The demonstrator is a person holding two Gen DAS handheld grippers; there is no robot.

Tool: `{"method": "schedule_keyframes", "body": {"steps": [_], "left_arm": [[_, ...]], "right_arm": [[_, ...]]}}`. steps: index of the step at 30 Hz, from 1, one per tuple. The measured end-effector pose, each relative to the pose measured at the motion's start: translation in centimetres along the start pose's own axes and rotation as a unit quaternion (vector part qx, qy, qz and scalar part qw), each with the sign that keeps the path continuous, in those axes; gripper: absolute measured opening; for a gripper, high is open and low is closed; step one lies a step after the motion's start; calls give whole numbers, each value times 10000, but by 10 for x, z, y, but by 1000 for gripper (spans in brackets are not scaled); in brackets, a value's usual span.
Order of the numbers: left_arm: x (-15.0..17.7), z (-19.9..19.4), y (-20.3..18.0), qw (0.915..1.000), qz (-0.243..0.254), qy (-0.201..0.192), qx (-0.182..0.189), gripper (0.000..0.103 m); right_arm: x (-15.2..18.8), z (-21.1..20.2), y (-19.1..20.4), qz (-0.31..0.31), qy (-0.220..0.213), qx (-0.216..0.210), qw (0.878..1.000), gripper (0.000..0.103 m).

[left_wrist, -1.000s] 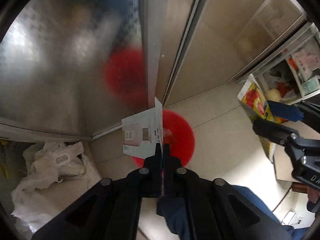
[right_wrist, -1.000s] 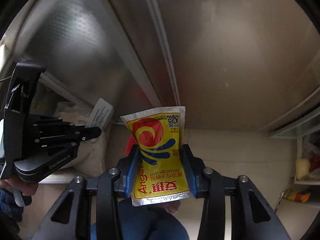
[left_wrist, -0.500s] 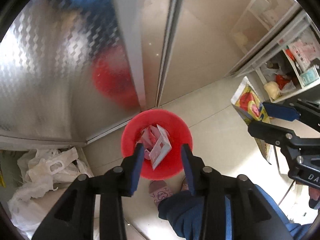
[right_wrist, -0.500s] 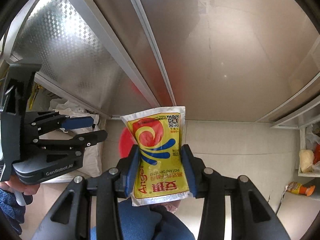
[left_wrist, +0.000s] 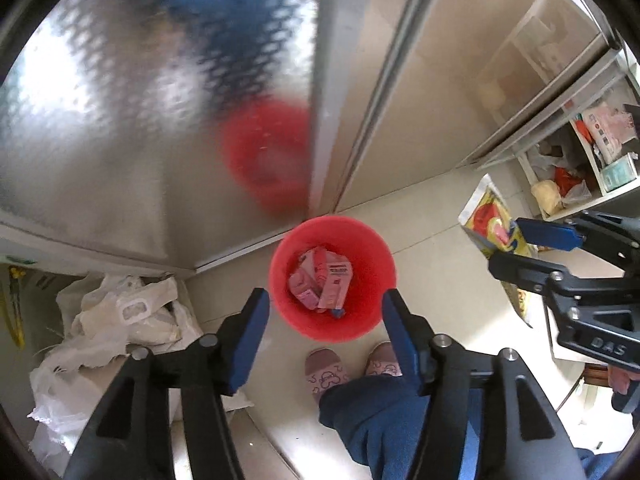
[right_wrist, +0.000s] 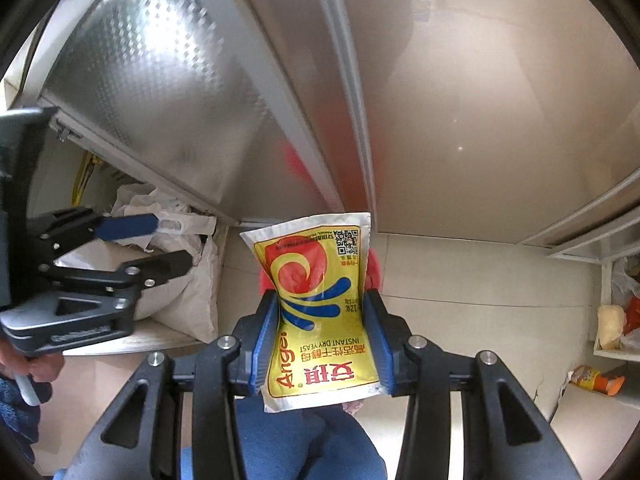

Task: Collect trash
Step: 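Open the right gripper to drop the yeast packet into the bucket, then raise both tools back up to the counter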

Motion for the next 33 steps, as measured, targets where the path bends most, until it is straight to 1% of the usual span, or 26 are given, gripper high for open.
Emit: {"method": "schedule_keyframes", "body": {"steps": [2, 4, 6, 9, 11, 15, 17, 18, 19, 20, 22, 23, 26, 30, 33], "left_arm": [[3, -3, 7, 10000, -61, 11, -46, 64], [6, -5, 15, 9999, -115, 4, -105, 76], [9, -6, 22, 9997, -176, 5, -182, 82], [14, -6, 30, 9994, -197, 27, -270, 82], [18, -5, 35, 9992, -246, 26, -322, 83], [25, -2, 46, 9986, -391, 44, -341, 83], [28, -4, 51, 9978, -455, -26, -474, 83], [28, -5, 52, 9976, -465, -55, -516, 83], [28, -5, 53, 9976, -461, -79, -519, 83], [28, -6, 53, 9976, -446, -93, -512, 83], [29, -10, 52, 9979, -386, -101, -503, 83], [28, -13, 51, 9981, -357, -115, -495, 83], [25, -29, 48, 9981, -359, -196, -469, 83], [21, -67, 37, 9980, -248, -353, -455, 83], [18, -101, 26, 9977, -228, -391, -495, 83]], "right_arm": [[-1, 9, 8, -67, 117, 17, 9999, 40], [-3, 18, 16, -128, 189, 19, 9997, 41], [-4, 28, 24, -196, 238, 15, 9995, 41], [-3, 38, 37, -419, 171, 142, 9989, 42], [-2, 46, 46, -579, 222, 189, 9979, 43], [-2, 59, 47, -509, 318, 105, 9981, 45], [0, 66, 50, -592, 338, 191, 9975, 51], [0, 67, 54, -645, 303, 311, 9970, 59], [1, 66, 54, -675, 243, 337, 9969, 66], [1, 64, 55, -677, 203, 311, 9970, 71], [2, 60, 54, -638, 207, 277, 9974, 79], [2, 56, 53, -617, 196, 289, 9975, 79], [3, 37, 55, -655, 10, 521, 9965, 79], [0, 5, 57, -478, -5, 467, 9978, 79], [-1, -31, 60, -458, -31, 512, 9976, 79]]}}
Point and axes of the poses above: each gripper's, at about its wrist camera, not at the fingertips, and z roughly the way its jaws point, y to its left, x to its underside, the point moved 2 cm from there along z, roughly the way its jaws point, and after that the axes turned 9 degrees about z, right-handed, at the moved point
